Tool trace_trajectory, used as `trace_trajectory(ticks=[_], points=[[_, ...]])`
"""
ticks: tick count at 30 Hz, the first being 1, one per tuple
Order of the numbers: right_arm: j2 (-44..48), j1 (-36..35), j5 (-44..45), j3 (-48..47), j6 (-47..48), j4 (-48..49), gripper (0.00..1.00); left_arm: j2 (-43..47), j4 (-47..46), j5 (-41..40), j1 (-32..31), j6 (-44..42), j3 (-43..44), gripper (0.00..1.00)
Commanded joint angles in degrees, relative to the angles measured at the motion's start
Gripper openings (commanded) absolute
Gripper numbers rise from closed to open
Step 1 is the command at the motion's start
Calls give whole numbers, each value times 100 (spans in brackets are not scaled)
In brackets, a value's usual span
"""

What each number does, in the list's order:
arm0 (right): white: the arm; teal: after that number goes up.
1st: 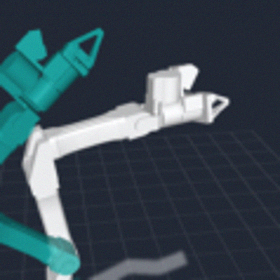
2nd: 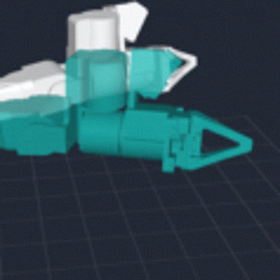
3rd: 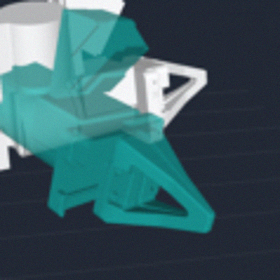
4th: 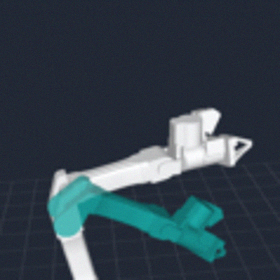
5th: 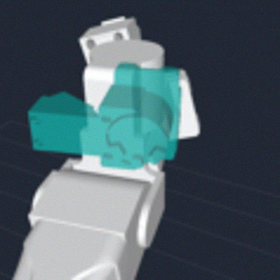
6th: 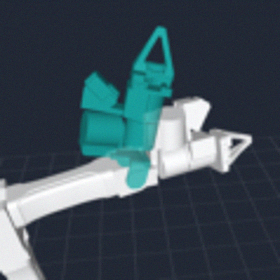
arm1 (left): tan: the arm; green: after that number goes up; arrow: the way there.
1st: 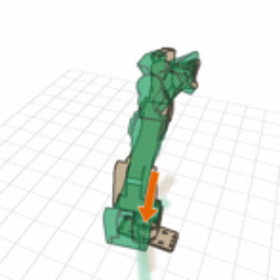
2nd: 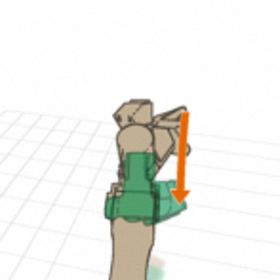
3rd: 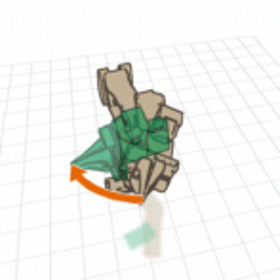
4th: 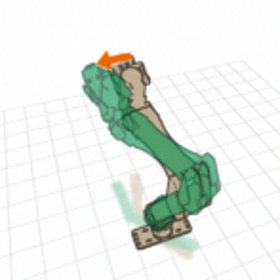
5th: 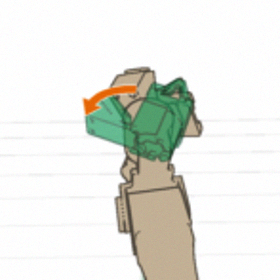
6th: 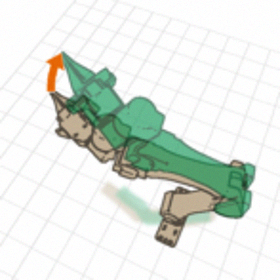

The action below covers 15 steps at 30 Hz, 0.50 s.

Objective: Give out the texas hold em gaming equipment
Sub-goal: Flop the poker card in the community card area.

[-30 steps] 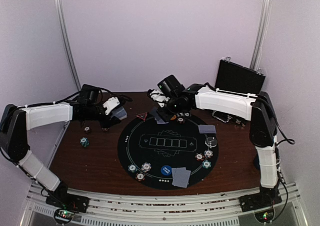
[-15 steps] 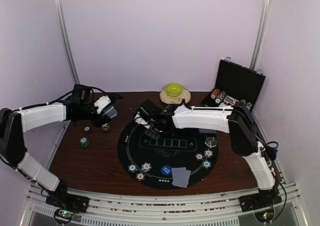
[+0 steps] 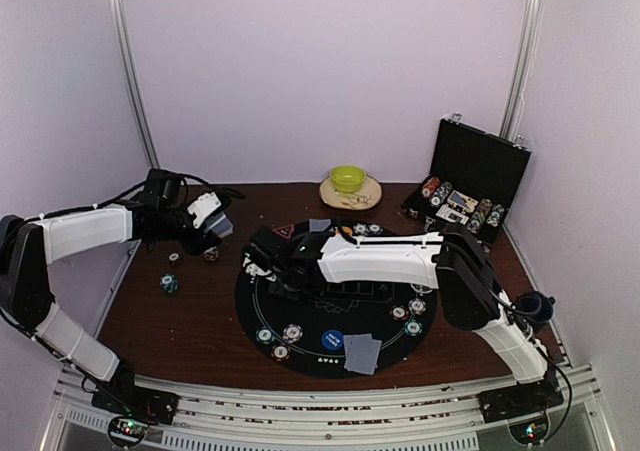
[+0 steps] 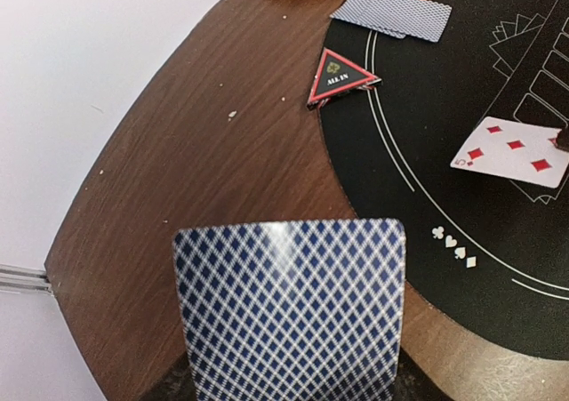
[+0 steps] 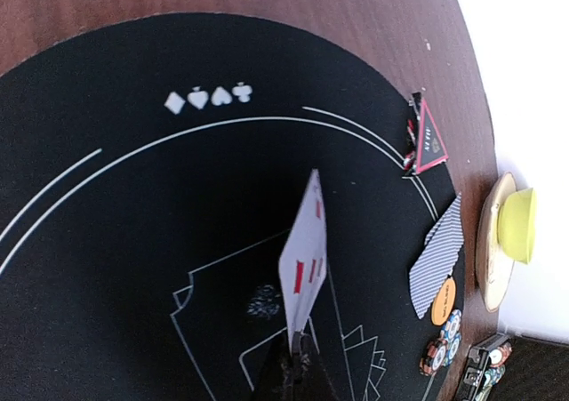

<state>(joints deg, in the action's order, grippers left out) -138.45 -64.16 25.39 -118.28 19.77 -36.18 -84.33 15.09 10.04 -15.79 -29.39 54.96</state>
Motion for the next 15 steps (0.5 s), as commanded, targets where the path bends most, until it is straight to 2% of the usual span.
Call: trace_trajectory(ticks=[1, 8, 15], points=[[-251, -107, 14, -156, 184, -169, 0, 3, -144, 33, 25, 77, 14, 56], [-562, -171, -267, -527, 182, -333, 0, 49, -205, 73, 28, 73, -48, 56], [-675, -181, -295, -565, 336, -267, 13, 22, -228, 129, 25, 73, -77, 56]])
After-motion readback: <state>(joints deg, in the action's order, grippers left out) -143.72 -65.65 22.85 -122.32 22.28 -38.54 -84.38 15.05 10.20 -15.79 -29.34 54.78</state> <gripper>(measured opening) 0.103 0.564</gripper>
